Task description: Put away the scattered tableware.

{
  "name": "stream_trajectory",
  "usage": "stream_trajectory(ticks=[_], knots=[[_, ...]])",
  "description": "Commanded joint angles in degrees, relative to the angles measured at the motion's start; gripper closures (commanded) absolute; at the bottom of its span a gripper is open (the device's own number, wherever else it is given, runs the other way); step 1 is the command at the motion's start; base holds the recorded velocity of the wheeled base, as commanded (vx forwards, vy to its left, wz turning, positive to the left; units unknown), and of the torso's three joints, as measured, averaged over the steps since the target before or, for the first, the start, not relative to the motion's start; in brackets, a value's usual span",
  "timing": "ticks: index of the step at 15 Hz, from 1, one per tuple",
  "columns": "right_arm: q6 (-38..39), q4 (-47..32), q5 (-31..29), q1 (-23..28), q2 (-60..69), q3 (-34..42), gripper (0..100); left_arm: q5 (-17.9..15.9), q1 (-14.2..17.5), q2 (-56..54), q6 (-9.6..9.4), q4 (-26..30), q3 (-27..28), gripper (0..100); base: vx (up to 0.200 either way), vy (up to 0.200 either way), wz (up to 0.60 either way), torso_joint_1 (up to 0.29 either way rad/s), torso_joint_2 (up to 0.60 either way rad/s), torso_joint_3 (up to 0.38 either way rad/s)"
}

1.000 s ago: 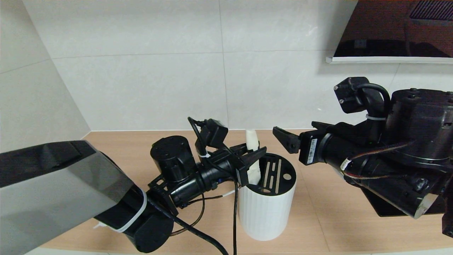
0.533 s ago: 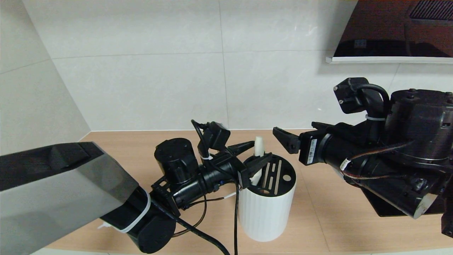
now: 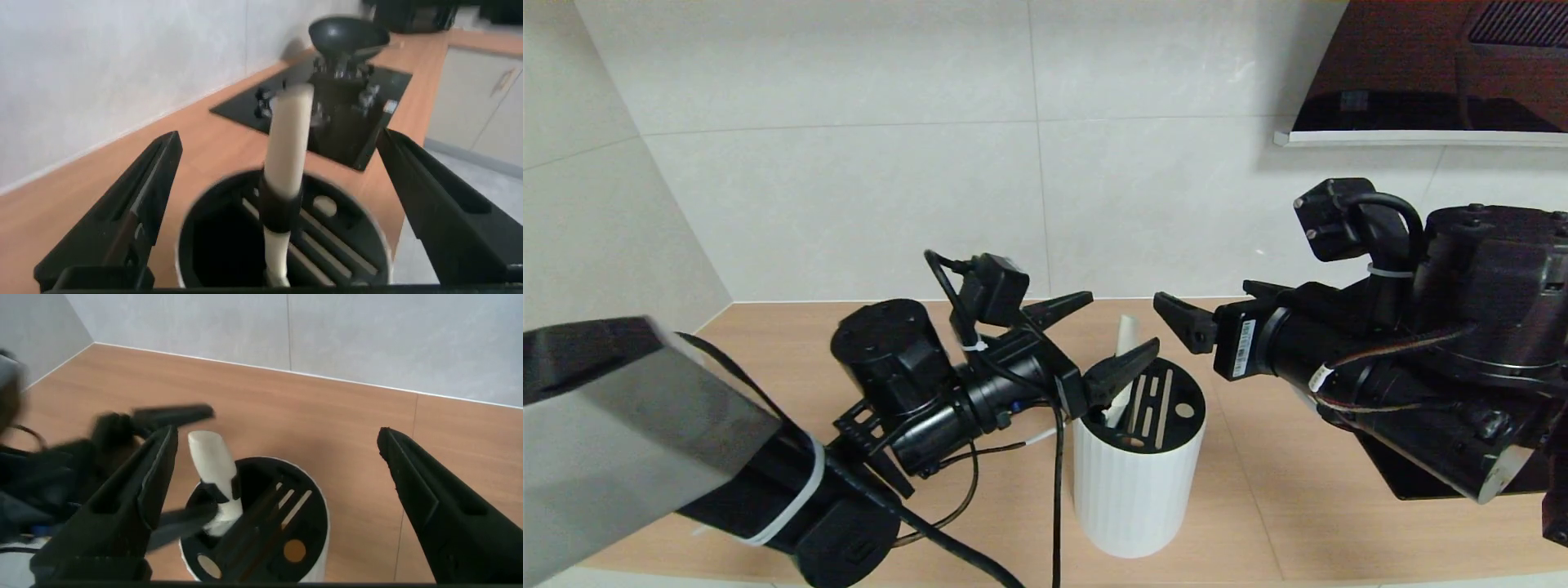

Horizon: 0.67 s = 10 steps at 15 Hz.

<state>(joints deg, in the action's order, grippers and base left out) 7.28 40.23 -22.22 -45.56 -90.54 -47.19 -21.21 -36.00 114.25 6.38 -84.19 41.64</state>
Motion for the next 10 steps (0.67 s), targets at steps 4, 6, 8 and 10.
stream_trajectory(ticks=[4,6,8,10], knots=[[-0.77,0.02,-1.07,5.39,12.84,7.38,0,2.84,5.68,-34.80,8.65,0.34,-18.62,0,0.000,0.000,0.00,0.000,0.00,0.000],[-6.57,-1.29,-1.33,8.20,24.36,15.46,0,2.67,12.27,-43.23,9.09,2.01,-25.56,0,0.000,0.000,0.00,0.000,0.00,0.000],[-9.65,-3.31,-1.24,14.44,37.01,23.55,0,2.75,16.75,-52.38,9.09,5.70,-30.48,0,0.000,0.000,0.00,0.000,0.00,0.000],[-9.56,-8.94,-0.63,21.65,49.49,30.05,0,2.84,17.45,-64.68,9.09,14.23,-34.44,0,0.000,0.000,0.00,0.000,0.00,0.000]])
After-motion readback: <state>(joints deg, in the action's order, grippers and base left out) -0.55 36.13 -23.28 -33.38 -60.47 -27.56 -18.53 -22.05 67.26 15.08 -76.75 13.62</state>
